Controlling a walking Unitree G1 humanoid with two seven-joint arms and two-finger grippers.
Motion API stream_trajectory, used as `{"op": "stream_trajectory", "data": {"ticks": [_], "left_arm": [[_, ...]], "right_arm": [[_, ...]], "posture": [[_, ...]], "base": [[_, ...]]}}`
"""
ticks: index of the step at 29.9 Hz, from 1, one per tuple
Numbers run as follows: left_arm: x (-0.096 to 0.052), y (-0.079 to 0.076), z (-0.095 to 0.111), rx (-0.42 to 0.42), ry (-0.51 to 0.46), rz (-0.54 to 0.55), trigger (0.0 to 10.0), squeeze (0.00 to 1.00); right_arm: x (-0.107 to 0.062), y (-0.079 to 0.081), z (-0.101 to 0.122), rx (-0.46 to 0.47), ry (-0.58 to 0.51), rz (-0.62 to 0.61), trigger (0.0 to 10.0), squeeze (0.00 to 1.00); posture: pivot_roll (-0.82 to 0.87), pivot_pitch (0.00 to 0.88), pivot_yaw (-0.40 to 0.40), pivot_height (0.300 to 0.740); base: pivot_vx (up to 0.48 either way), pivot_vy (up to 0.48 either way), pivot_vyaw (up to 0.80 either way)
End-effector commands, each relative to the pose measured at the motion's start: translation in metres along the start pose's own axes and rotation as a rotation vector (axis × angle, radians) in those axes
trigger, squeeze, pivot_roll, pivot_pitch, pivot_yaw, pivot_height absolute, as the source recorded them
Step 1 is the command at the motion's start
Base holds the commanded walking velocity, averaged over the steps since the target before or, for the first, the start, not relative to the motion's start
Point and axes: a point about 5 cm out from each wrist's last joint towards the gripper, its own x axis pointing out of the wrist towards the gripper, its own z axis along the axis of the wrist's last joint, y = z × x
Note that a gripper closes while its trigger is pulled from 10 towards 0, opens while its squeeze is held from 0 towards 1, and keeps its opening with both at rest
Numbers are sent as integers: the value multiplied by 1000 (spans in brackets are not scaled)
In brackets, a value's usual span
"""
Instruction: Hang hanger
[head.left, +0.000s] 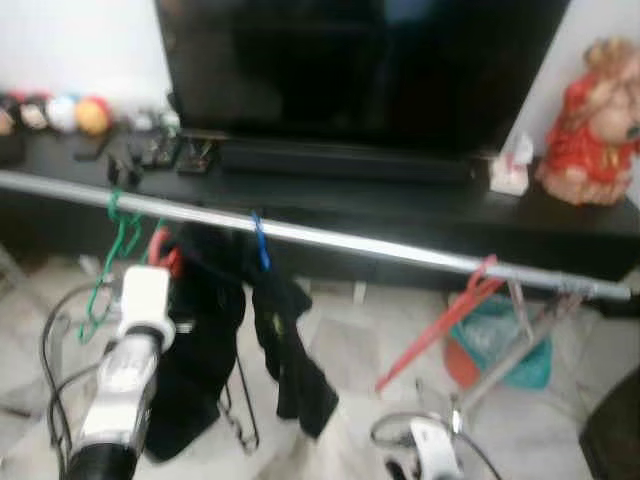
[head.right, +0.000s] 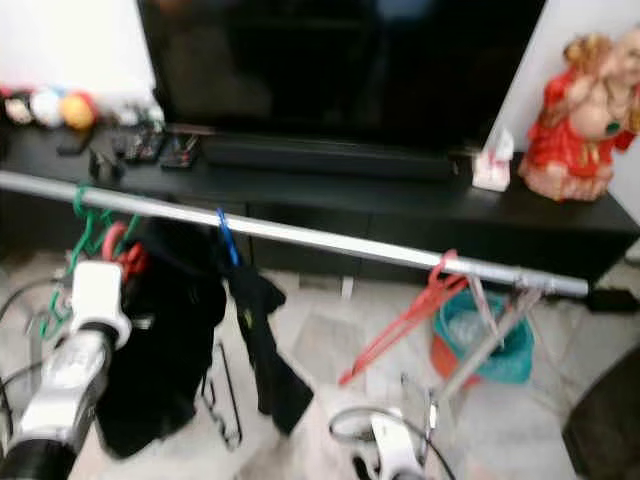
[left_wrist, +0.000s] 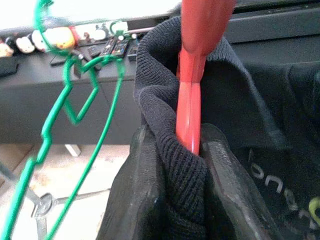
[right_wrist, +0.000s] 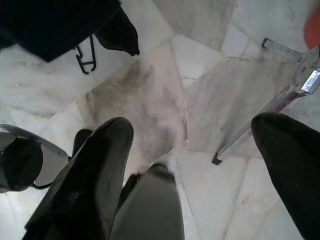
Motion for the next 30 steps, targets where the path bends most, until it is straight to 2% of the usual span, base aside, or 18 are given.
{"op": "stream_trajectory", "data": {"ticks": [1, 7, 14, 21, 30], "left_arm": [[3, -7, 7, 15, -32, -27, 10000, 0], [6, 2, 5, 24, -8, -17, 10000, 0], [18, 9, 10, 33, -1, -7, 10000, 0], [37, -3, 16, 53, 28, -119, 10000, 0], [56, 2, 24, 103, 94, -140, 10000, 0]], "right_arm": [[-3, -11, -6, -8, 24, -24, 10000, 0], [-3, -10, -6, -16, 26, -12, 10000, 0], [-3, -10, -5, -26, 27, 0, 10000, 0], [-2, -8, -5, -32, 27, 5, 10000, 0], [-2, -7, -4, -30, 23, 7, 10000, 0]], "posture": [[-36, 0, -17, 736], [-39, 0, -18, 736], [-44, 0, -15, 736], [-48, 0, -10, 736], [-54, 0, 5, 736]], "base": [[0, 0, 0], [0, 0, 0], [0, 0, 0], [0, 0, 0], [0, 0, 0]]}}
